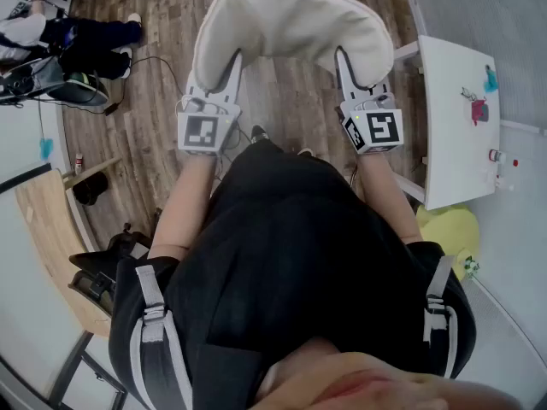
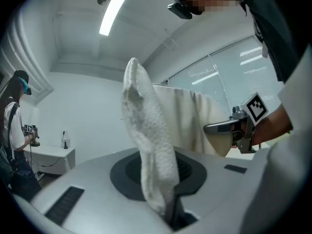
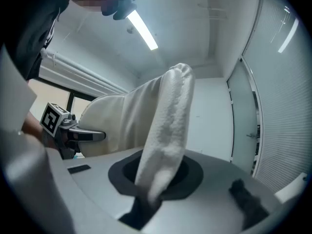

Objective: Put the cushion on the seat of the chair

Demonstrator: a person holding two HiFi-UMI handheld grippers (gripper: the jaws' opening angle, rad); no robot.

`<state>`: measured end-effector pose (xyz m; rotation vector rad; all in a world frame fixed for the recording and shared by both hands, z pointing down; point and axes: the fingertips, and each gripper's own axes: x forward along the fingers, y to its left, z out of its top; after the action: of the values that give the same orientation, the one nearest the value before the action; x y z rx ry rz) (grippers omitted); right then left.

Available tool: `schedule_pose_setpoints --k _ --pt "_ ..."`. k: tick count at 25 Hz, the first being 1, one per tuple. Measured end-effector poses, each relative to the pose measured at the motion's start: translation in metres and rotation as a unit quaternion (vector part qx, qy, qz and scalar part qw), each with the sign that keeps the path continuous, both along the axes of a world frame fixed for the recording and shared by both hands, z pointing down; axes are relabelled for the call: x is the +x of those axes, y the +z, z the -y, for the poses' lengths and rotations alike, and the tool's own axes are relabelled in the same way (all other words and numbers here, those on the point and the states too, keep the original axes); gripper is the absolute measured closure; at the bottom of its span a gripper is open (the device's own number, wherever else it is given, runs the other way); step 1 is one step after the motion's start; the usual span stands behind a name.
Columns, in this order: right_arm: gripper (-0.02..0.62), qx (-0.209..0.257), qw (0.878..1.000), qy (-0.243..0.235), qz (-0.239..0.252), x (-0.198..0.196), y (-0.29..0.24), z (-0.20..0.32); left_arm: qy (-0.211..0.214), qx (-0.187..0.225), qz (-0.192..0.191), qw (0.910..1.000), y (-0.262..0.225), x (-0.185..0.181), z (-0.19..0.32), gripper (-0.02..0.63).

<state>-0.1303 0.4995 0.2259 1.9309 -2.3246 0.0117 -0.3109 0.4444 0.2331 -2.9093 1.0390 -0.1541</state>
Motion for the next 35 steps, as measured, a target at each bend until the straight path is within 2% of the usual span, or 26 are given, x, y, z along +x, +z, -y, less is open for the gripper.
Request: schedule_pose_setpoints --k 5,9,17,25,35 --pt "0.547 -0.001 1.0 0.0 0.001 -0.001 0.0 0.0 -0.001 -0.001 -0.01 0.9999 -0.004 -0.001 0.0 0.552" --pt "0.546 -0.005 1.0 -0.001 0.009 -0.002 0.003 0.0 0.002 0.0 0.0 1.0 0.001 -0.003 0.0 0.552" --pt "0.546 -0.008 1.0 -0.003 0.014 0.0 0.01 0.005 0.001 -0.007 -0.002 1.0 0.006 -0.002 0.005 0.552" --pt "0.543 -0.016 1.0 -0.001 0.01 -0.034 0.014 0.038 0.008 -0.013 -0.013 0.9998 0.011 -0.037 0.039 0.551" --pt "0.543 -0.022 1.0 0.002 0.009 -0.046 0.019 0.06 0.011 -0.022 -0.011 0.9996 0.018 -0.048 0.063 0.551"
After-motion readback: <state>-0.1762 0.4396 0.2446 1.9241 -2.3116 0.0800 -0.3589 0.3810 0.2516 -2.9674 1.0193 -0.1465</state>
